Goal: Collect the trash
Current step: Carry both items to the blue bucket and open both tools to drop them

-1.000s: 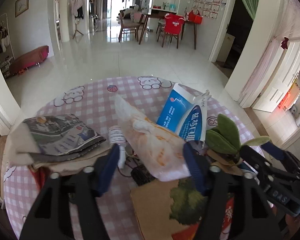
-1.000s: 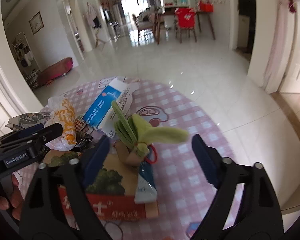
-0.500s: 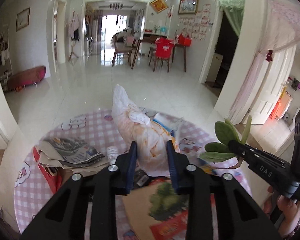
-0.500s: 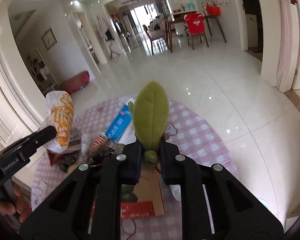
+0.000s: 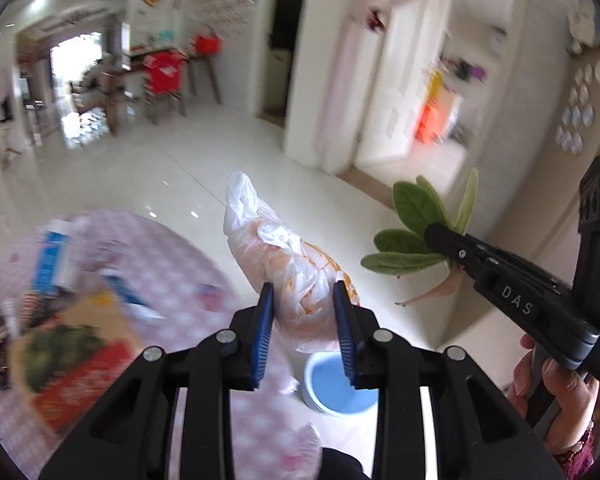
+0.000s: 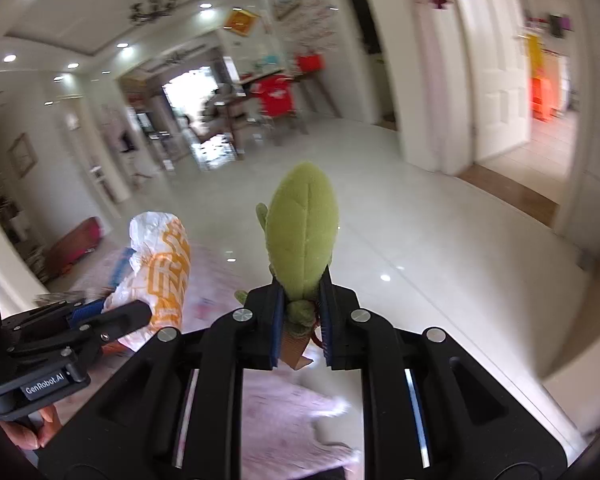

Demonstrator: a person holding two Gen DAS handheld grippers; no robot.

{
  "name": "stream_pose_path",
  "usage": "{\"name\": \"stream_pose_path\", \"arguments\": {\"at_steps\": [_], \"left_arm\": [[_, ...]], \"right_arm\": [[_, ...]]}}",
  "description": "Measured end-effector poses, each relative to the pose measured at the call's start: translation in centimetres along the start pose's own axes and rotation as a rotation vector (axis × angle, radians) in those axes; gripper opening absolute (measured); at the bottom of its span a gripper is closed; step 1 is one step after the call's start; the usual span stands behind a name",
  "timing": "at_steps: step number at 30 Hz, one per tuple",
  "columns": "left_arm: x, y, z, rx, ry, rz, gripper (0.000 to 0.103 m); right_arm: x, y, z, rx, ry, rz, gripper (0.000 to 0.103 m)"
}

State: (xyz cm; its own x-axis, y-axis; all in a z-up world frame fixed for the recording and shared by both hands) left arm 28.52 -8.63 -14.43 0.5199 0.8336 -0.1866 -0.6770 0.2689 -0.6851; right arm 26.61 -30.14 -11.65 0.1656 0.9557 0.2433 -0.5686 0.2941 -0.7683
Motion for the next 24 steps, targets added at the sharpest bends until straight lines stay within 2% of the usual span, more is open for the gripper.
{"name": "stream_pose_path", "arguments": {"at_steps": [6, 10, 11, 12, 13, 14, 19, 21, 24], "left_arm": [[-5.6, 0.5, -10.5, 0.186, 0.088, -0.058, 0.030], [-8.1, 0.4, -15.7, 0.260, 0.123, -0.078, 0.036], [-8.8, 0.4, -17.1, 0.287, 0.133, -0.076, 0.051], [-9.2, 0.2, -18.1, 0.304, 0.120, -0.074, 0.074], [-9.4, 0.1, -18.8, 0.306, 0.104, -0.076, 0.080], [-9.6, -0.1, -19.7, 0.306, 0.084, -0.083, 0.081], [-9.7, 0.4, -20.5, 0.313, 0.069, -0.076, 0.081], [-8.5, 2.0, -17.9, 0.311, 0.050, -0.079, 0.081], [-7.5, 2.0, -17.4, 0.303, 0.017, -0.073, 0.081]], "right_arm": [[-9.2, 3.4, -0.8, 0.043, 0.181, -0.094, 0.015], [-12.6, 5.4, -1.4, 0.056, 0.251, -0.146, 0.015], [-13.3, 5.4, -1.7, 0.063, 0.257, -0.157, 0.015], [-14.0, 5.9, -1.6, 0.069, 0.265, -0.167, 0.015], [-14.4, 6.1, -1.7, 0.074, 0.269, -0.174, 0.016], [-14.4, 6.3, -1.9, 0.079, 0.271, -0.177, 0.016], [-14.3, 7.0, -2.5, 0.112, 0.252, -0.191, 0.016], [-13.9, 7.2, -3.0, 0.125, 0.235, -0.190, 0.016], [-14.3, 7.2, -3.7, 0.136, 0.214, -0.186, 0.016]]}}
Point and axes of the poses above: each gripper's, at about its wrist camera, not at the fingertips, and z roughly against the way its jaws point, x to its left, y to its underside, the point moved 1 cm from there along -z, roughly the way its jaws point, and after that the axes turned 5 degrees about y, right-handed, at the moved point
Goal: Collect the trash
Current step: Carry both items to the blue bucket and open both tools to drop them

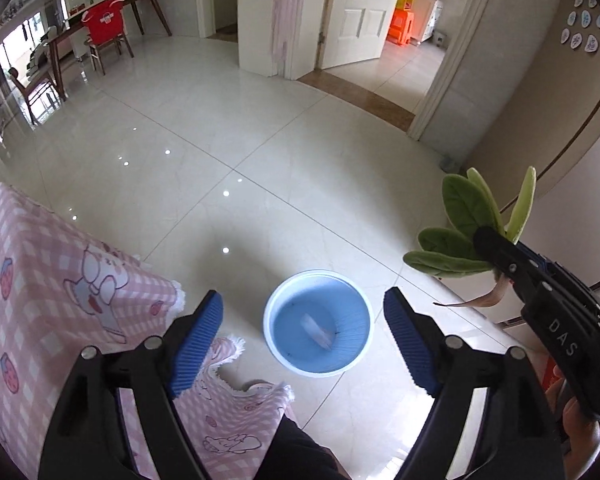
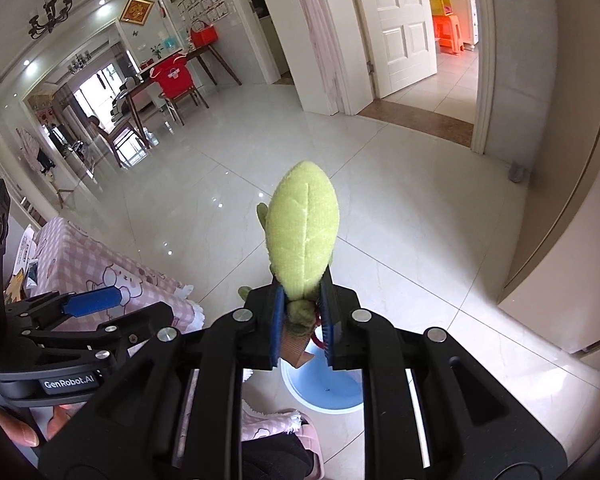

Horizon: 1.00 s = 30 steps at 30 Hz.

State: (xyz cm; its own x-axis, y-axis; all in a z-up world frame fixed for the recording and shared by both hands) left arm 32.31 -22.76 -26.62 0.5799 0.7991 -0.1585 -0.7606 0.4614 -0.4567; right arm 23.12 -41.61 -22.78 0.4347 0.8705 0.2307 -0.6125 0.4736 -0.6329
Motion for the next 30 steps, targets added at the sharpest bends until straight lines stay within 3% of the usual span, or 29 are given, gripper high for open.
{"name": "stream_pose_path", "arguments": {"at_steps": [13, 15, 16, 17, 25, 30], "left_arm": [[4.0, 2.0, 2.2, -0.020, -0.038, 0.051, 0.081], [4.4, 1.9, 2.6, -0.027, -0.039, 0.059, 0.081], [4.6, 1.9, 2.7, -0.029, -0.040, 0.061, 0.081], [4.6, 1.9, 3.0, -0.033, -0.039, 0.064, 0.081], [5.5, 2.5, 5.4, -0.078, -0.045, 0.069, 0.081], [7.4, 3.9, 8.4, -0.127, -0.093, 0.072, 0.081]], "right_arm": [[2.9, 0.5, 0.0, 0.014, -0.032, 0.022, 0.019], [2.9, 0.4, 0.0, 0.010, -0.028, 0.019, 0.032], [2.9, 0.4, -0.1, 0.005, -0.022, 0.017, 0.055], [3.0, 0.5, 0.0, -0.003, -0.017, 0.013, 0.064], [3.4, 0.5, 1.0, -0.018, -0.015, 0.009, 0.064], [6.3, 0.6, 2.7, -0.030, -0.072, 0.056, 0.064]]}}
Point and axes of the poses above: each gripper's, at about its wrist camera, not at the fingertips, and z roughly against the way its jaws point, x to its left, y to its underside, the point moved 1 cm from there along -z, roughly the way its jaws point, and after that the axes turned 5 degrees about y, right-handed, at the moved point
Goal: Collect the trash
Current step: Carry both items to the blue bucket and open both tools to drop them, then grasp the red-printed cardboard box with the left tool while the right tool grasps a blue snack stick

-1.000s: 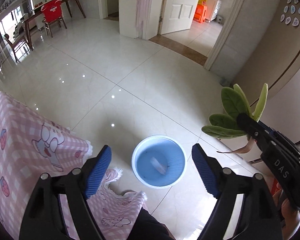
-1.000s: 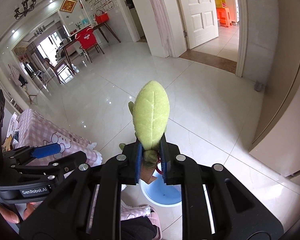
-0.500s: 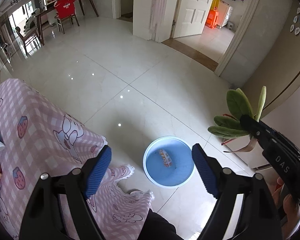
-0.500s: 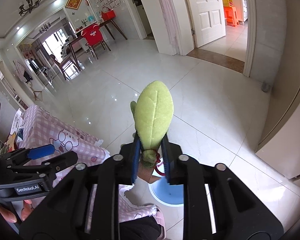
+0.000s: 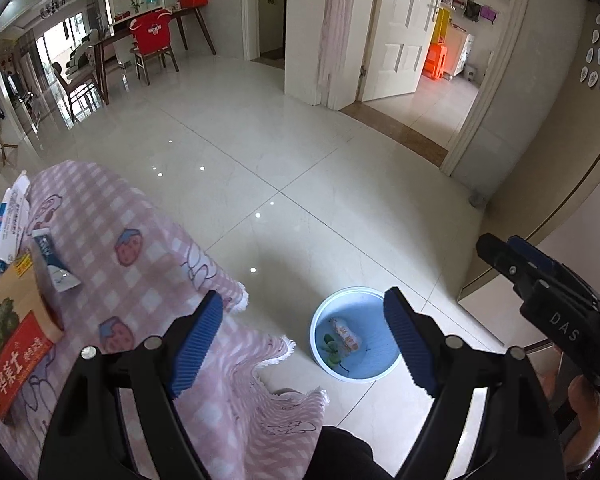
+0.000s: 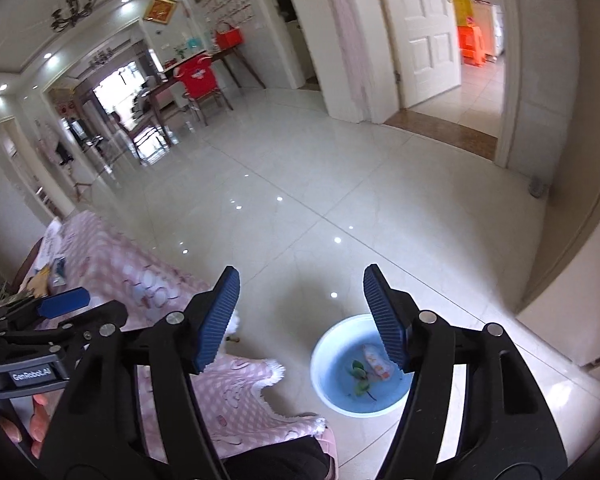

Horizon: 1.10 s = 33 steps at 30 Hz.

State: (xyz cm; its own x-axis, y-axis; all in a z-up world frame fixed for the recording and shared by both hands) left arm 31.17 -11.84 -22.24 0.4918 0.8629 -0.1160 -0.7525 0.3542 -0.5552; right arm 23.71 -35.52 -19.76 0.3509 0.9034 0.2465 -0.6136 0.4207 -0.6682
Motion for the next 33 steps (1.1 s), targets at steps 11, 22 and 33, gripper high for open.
{"name": "stream_pose_path", "arguments": {"at_steps": [11, 22, 33], "left_arm": [[11.7, 6.0, 9.2, -0.091, -0.285, 0.064, 0.085], [18.0, 11.4, 9.2, 0.031, -0.558, -0.061, 0.085], [19.7, 8.7, 7.2, -0.027, -0.654, -0.182, 0.085]], "right_arm": [[14.1, 2.0, 3.0, -0.007, -0.233, 0.241, 0.066], [24.1, 4.7, 1.6, 0.059, -0.310, 0.409, 0.068], [27.1, 4.1, -1.3, 0.091, -0.299, 0.433, 0.069]]}}
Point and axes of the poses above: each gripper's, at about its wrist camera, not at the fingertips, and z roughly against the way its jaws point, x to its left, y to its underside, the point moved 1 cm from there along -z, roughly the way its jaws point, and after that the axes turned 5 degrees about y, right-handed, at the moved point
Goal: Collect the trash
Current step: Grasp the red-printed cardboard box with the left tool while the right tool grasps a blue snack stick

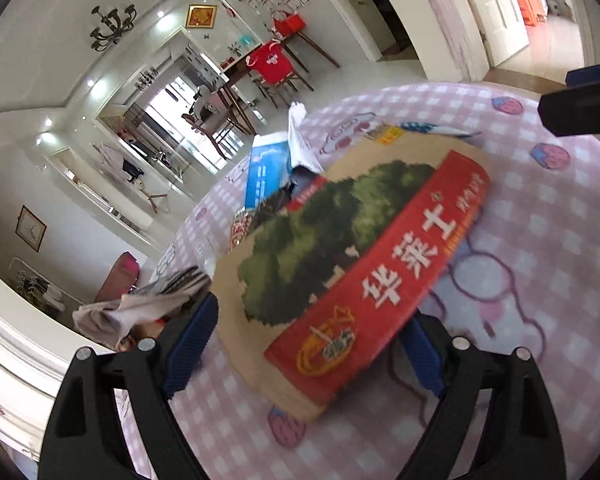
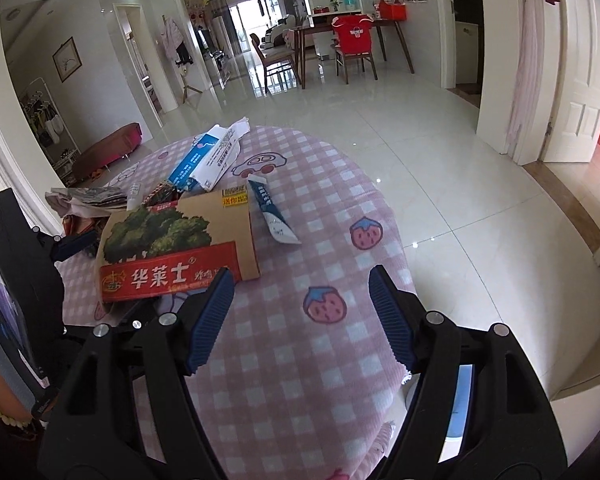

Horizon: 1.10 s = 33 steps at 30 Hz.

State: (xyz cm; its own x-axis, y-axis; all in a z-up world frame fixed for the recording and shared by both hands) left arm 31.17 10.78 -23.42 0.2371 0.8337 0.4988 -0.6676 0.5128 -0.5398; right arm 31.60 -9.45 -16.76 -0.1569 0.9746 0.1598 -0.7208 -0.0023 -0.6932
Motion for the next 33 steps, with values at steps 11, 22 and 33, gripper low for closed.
{"name": "stream_pose_path", "arguments": {"at_steps": [11, 22, 33], "left_arm": [[4.5, -0.7, -0.8, -0.015, 0.089, 0.187, 0.021], [10.3, 0.8, -1.5, -0.012, 0.279, 0.556, 0.010], [10.0, -0.3, 0.7, -0.040, 0.290, 0.597, 0.010]], "right_arm": [[0.6, -2.0, -3.2, 0.004, -0.037, -0.043, 0.069], [1.1, -3.9, -7.1, 0.065, -0.065, -0.036, 0.052], [3.3, -3.8, -8.1, 0.110, -0.045, 0.136, 0.012]]}}
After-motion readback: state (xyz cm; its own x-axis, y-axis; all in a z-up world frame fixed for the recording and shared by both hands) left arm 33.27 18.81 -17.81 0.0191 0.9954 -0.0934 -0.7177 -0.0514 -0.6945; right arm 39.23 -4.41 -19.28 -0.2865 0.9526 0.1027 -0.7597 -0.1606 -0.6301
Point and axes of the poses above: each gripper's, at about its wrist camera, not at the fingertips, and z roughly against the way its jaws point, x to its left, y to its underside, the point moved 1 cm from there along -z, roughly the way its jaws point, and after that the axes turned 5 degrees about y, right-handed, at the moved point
